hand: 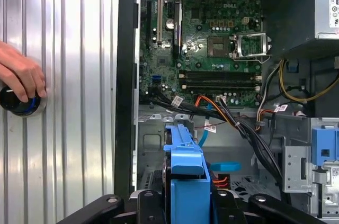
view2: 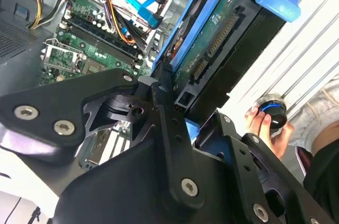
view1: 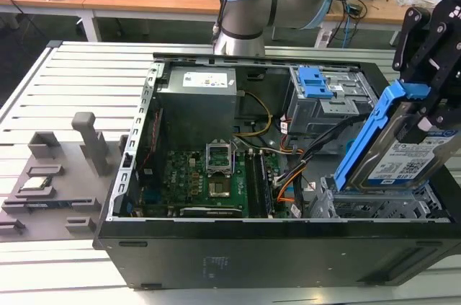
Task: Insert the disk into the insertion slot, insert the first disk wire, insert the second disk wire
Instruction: 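Insert the disk into the insertion slot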
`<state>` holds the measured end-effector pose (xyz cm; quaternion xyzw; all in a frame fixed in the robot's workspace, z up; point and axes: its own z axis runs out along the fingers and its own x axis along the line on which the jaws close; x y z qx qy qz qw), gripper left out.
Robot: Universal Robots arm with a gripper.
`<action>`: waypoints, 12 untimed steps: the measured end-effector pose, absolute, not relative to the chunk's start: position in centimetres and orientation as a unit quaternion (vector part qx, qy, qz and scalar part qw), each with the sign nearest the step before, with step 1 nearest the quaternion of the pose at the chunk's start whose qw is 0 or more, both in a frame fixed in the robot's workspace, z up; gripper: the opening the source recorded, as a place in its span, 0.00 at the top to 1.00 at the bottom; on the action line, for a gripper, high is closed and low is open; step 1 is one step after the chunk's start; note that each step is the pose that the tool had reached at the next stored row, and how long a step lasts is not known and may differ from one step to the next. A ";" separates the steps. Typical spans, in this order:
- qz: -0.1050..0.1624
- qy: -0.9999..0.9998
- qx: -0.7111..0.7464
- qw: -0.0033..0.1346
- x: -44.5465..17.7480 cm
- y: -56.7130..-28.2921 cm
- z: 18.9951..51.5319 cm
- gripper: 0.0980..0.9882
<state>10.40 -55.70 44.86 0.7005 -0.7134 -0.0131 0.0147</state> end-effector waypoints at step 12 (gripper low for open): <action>-0.014 -0.713 0.701 0.014 10.3 -55.1 43.8 0.70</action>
